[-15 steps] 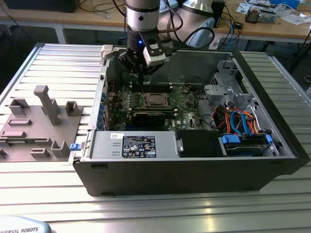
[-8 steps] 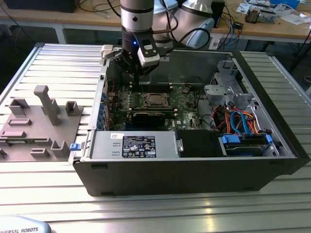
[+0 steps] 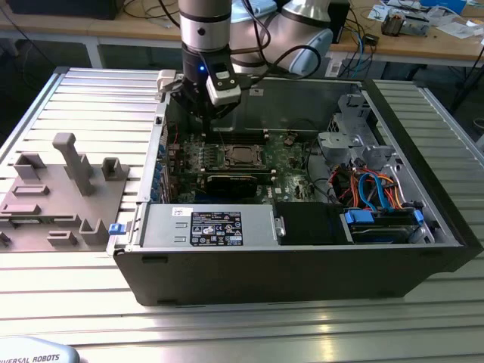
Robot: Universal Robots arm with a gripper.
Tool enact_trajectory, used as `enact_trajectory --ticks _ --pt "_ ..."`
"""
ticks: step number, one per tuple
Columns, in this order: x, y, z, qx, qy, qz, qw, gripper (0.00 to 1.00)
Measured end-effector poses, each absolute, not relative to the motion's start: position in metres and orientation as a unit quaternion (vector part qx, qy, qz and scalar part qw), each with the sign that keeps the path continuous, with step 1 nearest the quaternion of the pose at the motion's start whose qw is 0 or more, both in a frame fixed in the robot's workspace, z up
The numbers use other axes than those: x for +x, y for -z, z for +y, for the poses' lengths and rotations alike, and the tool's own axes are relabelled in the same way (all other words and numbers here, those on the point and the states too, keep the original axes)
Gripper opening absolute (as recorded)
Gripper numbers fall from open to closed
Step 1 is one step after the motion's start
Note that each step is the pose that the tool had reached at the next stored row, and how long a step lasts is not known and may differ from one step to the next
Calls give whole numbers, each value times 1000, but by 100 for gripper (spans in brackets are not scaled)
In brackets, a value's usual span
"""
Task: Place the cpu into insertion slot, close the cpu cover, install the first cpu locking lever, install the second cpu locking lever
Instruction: 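Install the first cpu locking lever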
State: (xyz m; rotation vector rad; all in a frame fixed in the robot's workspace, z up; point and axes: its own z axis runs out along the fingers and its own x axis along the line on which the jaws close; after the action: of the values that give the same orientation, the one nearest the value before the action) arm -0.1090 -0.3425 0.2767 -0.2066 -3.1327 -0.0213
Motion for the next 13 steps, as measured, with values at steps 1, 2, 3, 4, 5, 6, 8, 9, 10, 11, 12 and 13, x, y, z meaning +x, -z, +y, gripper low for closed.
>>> enact_trajectory --ticks 1,2,3,4,5,6,8,9,10,11,12,13 --pt "-111 -276 -342 -66 7 -998 1 11" --pt "-112 -275 -342 -65 8 -998 1 11" --pt "-113 -274 -342 -65 8 -998 1 11" --pt "-113 -273 -340 -65 8 -998 1 11" --pt "-113 -272 -339 -65 8 -998 1 11" --pt "-113 -271 -336 -64 8 -998 1 11" --pt "-113 -269 -331 -64 8 -998 1 11" --pt "-113 -268 -327 -64 8 -998 1 11" --pt "-113 -267 -324 -64 8 -998 1 11" --pt "-113 -265 -321 -63 8 -998 1 11" --pt "-113 -264 -318 -62 8 -998 1 11" --pt "-113 -263 -317 -59 8 -998 1 11"
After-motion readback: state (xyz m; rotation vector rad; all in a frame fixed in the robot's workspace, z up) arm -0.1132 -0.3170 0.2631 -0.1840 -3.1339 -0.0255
